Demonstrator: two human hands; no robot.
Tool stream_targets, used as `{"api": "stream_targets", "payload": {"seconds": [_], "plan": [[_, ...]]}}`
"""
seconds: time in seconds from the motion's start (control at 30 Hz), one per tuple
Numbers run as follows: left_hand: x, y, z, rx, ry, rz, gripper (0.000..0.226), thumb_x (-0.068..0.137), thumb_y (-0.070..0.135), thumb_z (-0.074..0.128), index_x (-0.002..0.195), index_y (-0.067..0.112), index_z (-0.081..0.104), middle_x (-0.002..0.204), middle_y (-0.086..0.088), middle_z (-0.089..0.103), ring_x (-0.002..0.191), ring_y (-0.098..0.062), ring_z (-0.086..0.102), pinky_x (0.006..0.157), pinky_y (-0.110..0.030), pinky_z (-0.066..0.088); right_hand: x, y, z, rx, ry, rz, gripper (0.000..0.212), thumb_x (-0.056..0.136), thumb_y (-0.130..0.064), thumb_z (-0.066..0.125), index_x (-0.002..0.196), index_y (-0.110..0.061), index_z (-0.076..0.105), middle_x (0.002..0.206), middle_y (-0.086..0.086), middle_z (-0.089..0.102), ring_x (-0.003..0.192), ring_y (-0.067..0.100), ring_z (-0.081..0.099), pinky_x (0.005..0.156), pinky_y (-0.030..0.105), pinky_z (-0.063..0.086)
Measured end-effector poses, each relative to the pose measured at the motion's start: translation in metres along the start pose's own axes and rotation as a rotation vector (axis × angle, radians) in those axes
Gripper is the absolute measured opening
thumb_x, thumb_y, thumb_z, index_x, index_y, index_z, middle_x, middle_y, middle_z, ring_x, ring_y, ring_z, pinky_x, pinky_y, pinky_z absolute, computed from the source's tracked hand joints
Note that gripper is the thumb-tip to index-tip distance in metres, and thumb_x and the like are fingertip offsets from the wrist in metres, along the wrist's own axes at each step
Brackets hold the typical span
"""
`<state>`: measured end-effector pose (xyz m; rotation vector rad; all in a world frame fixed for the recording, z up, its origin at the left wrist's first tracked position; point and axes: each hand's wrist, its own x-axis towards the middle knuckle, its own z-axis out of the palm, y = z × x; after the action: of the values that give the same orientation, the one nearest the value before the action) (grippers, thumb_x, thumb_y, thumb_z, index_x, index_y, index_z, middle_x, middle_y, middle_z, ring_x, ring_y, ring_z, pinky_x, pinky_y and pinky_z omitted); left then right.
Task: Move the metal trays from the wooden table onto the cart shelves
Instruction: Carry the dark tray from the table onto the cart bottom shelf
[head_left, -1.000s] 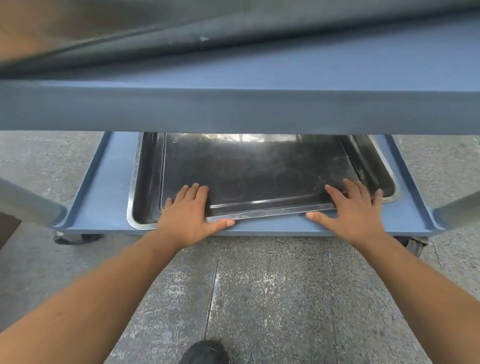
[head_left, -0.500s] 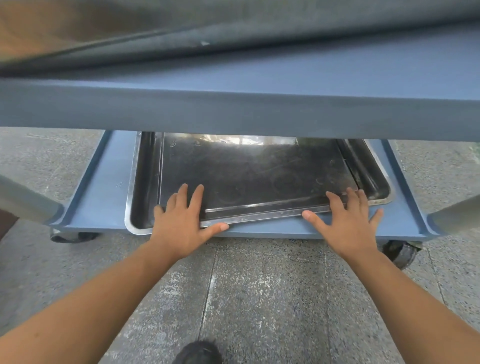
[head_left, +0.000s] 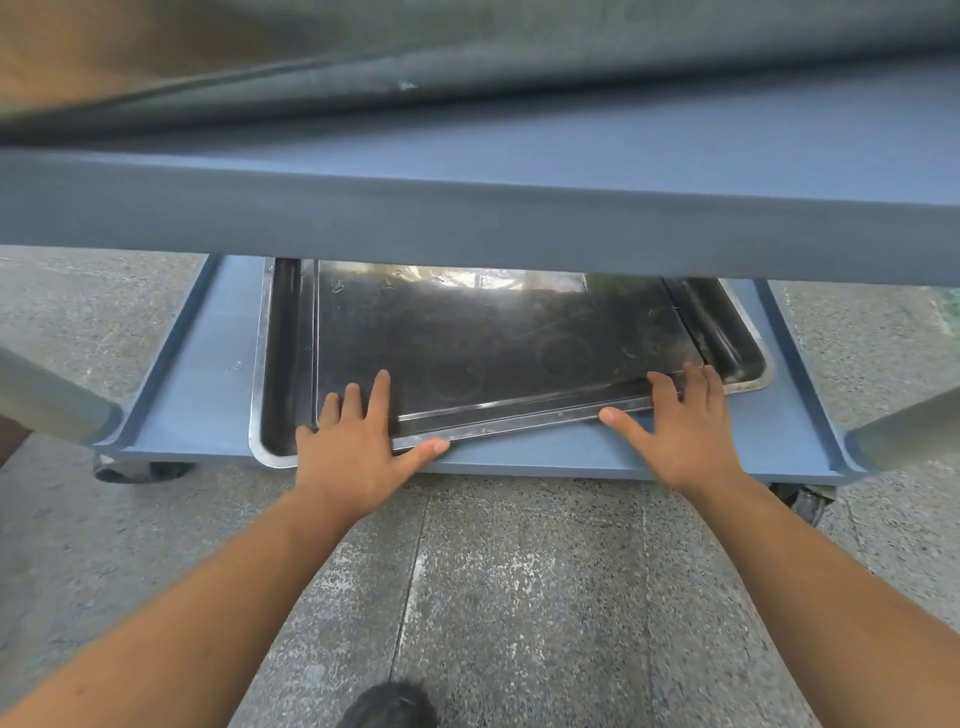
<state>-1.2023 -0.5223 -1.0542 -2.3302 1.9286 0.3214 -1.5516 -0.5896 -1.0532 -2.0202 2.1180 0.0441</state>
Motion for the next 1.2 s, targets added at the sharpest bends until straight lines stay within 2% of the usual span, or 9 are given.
{"api": "stream_targets", "payload": {"seconds": [0.17,0.33,0.67,0.97,1.2], "plan": [[0.002,0.003,0.002,-0.001,0.011,-0.029,0.119,0.061,0.102,0.001,0.156,0.031,-0.005,0.164,-0.009,0.018,0.15,-0.035,0.019,0.109,-0.062,0.031,0.013,0.002,-0.001,0.099,-0.05,-0.017,0.116,0.064,-0.096,0.019,0.153,-0.023,0.023,0.163,0.015,0.001,0.149,0.029,-0.017,0.122,0.051,0.004],[0.004,0.007,0.001,-0.011,0.003,-0.05,0.119,0.061,0.102,0.001,0.156,0.03,-0.004,0.164,-0.01,0.018,0.15,-0.035,0.018,0.108,-0.062,0.032,0.025,0.003,-0.004,0.117,-0.078,-0.03,0.115,0.064,-0.095,0.022,0.154,-0.023,0.021,0.163,0.013,0.0,0.148,0.027,-0.02,0.121,0.053,0.007],[0.008,0.015,-0.001,0.019,0.024,-0.064,0.12,0.061,0.1,-0.003,0.155,0.026,0.0,0.16,-0.013,0.024,0.146,-0.037,0.024,0.107,-0.063,0.035,0.043,0.003,-0.01,0.126,-0.116,-0.045,0.113,0.066,-0.093,0.028,0.154,-0.023,0.02,0.164,0.009,0.001,0.148,0.023,-0.022,0.119,0.056,0.013],[0.007,0.013,0.0,0.005,0.024,-0.051,0.118,0.063,0.099,-0.002,0.156,0.025,0.002,0.162,-0.013,0.02,0.148,-0.038,0.021,0.107,-0.059,0.037,0.042,0.003,-0.01,0.159,-0.103,-0.034,0.113,0.064,-0.093,0.03,0.153,-0.025,0.023,0.164,0.004,0.003,0.148,0.02,-0.02,0.119,0.052,0.012],[0.006,0.013,0.0,0.01,0.034,-0.046,0.12,0.063,0.099,-0.005,0.155,0.024,0.007,0.159,-0.013,0.025,0.146,-0.036,0.025,0.105,-0.056,0.041,0.038,0.003,-0.01,0.192,-0.075,-0.036,0.11,0.065,-0.092,0.034,0.153,-0.026,0.027,0.163,0.002,0.009,0.148,0.017,-0.018,0.119,0.049,0.014]]}}
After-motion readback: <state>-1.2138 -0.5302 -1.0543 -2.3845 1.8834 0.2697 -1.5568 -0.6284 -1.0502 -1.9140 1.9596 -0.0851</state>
